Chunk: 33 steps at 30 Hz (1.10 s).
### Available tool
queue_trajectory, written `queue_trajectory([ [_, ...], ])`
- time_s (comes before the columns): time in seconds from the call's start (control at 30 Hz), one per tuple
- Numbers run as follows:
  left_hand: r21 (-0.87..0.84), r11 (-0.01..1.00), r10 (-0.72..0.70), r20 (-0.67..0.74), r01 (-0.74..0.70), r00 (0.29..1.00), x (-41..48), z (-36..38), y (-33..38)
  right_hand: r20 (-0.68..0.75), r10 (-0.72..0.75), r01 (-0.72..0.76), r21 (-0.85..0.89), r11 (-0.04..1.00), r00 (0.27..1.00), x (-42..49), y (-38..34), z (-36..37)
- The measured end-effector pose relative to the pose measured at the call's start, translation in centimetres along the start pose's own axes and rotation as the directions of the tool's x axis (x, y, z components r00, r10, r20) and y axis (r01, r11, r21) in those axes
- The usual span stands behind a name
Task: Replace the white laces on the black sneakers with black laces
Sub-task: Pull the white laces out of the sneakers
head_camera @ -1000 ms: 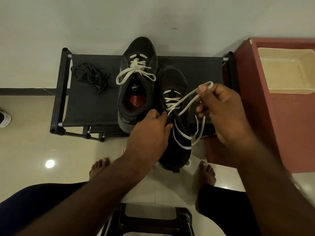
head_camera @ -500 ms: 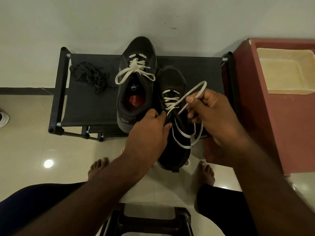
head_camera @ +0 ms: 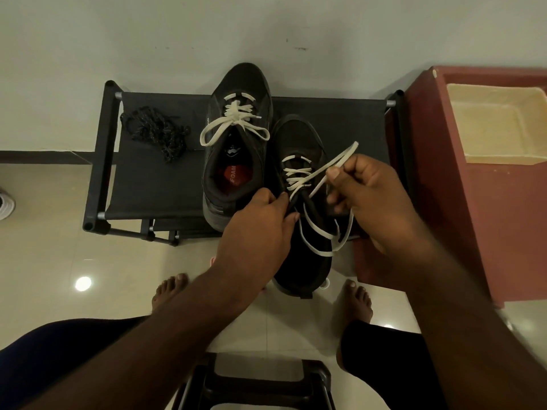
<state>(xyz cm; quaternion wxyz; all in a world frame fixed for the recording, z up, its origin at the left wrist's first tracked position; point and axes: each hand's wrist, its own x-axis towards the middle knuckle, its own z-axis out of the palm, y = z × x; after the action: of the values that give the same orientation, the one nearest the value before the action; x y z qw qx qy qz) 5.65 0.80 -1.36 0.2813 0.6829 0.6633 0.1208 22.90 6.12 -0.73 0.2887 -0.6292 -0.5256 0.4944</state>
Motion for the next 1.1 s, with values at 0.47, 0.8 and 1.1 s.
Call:
queue_trajectory([
  [0.47, 0.017, 1.000, 0.003, -0.001, -0.003, 1.000, 0.14, 0.05, -0.05, -0.010, -0.008, 0.009, 0.069, 0.998, 1.000, -0.20, -0.34, 0.09],
  [0.8, 0.021, 1.000, 0.001, -0.002, -0.001, 1.000, 0.10, 0.09, -0.05, 0.155, -0.025, 0.032, -0.047, 0.998, 0.988, -0.66, -0.19, 0.67],
  [1.1, 0.002, 1.000, 0.004, -0.010, -0.004, 1.000, -0.02, -0.05, -0.03, 0.111, 0.049, -0.057, 0.067, 0.996, 0.993, -0.43, -0.28, 0.23],
])
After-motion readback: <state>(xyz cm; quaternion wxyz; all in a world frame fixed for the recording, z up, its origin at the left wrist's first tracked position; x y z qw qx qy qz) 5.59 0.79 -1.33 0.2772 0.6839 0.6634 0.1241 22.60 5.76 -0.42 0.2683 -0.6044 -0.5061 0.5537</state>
